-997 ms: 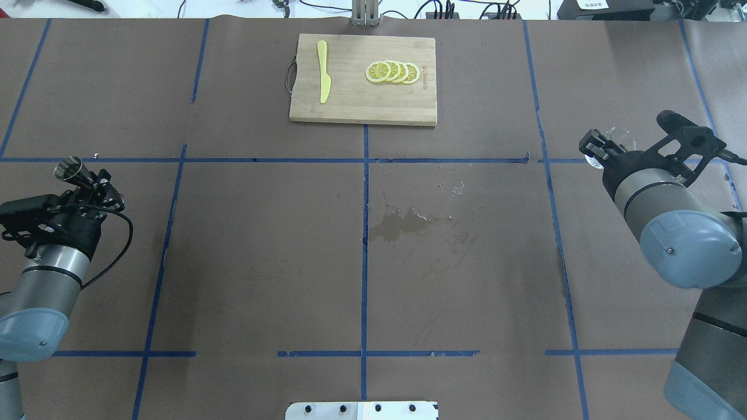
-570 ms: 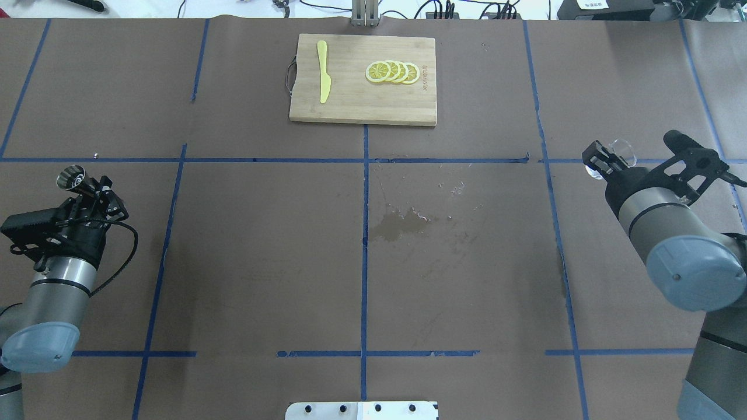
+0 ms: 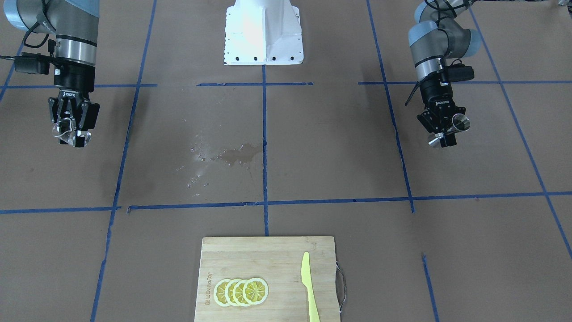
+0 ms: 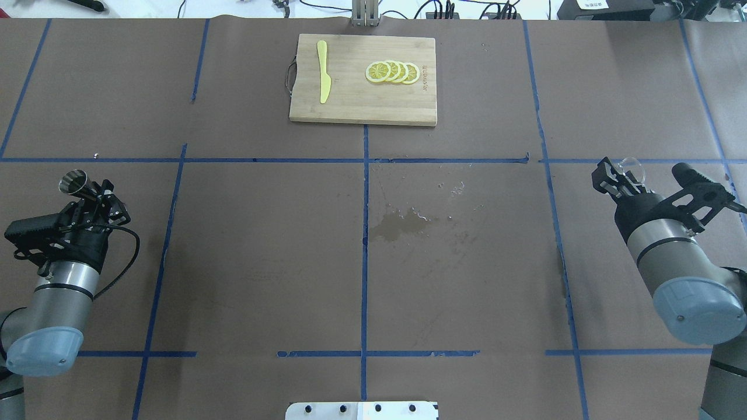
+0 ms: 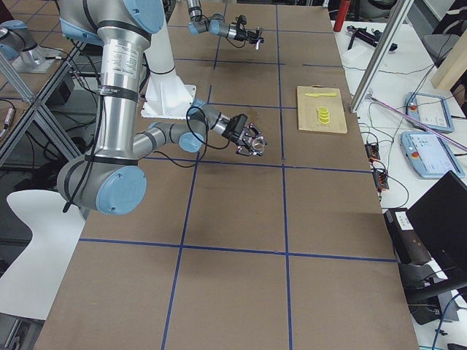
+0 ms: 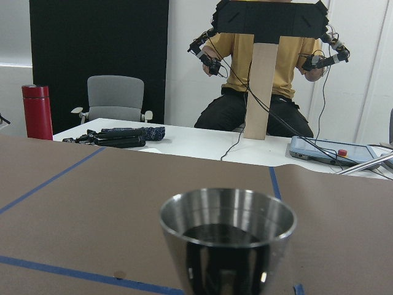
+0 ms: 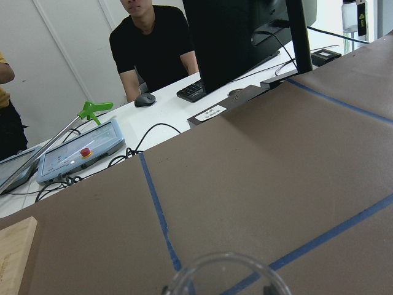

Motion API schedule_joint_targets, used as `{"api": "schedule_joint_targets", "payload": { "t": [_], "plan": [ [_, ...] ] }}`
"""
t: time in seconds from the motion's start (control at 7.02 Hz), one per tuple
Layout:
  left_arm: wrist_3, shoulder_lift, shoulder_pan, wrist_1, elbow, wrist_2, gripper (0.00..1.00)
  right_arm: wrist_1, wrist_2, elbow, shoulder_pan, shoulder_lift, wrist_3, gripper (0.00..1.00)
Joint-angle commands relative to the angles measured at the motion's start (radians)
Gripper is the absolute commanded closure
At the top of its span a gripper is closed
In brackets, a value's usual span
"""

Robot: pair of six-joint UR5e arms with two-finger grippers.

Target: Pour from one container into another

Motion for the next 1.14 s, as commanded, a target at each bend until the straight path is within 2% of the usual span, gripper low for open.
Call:
{"api": "schedule_joint_targets", "payload": {
  "t": [0.0, 0.57, 1.0],
  "plan": [
    [-0.006, -0.015, 0.035, 0.011, 0.024, 0.058, 1.00, 0.004, -0.022, -0.007, -0.018, -0.002, 0.004, 1.00],
    [-0.006, -0.095, 0.048, 0.028, 0.104, 0.102, 0.98, 0.004, -0.022, -0.009, -0.024, -0.005, 0.006, 1.00],
    [-0.002, -0.106, 0.049, 0.031, 0.119, 0.102, 0.81, 0.004, -0.022, -0.012, -0.026, -0.005, 0.006, 1.00]
  ]
}}
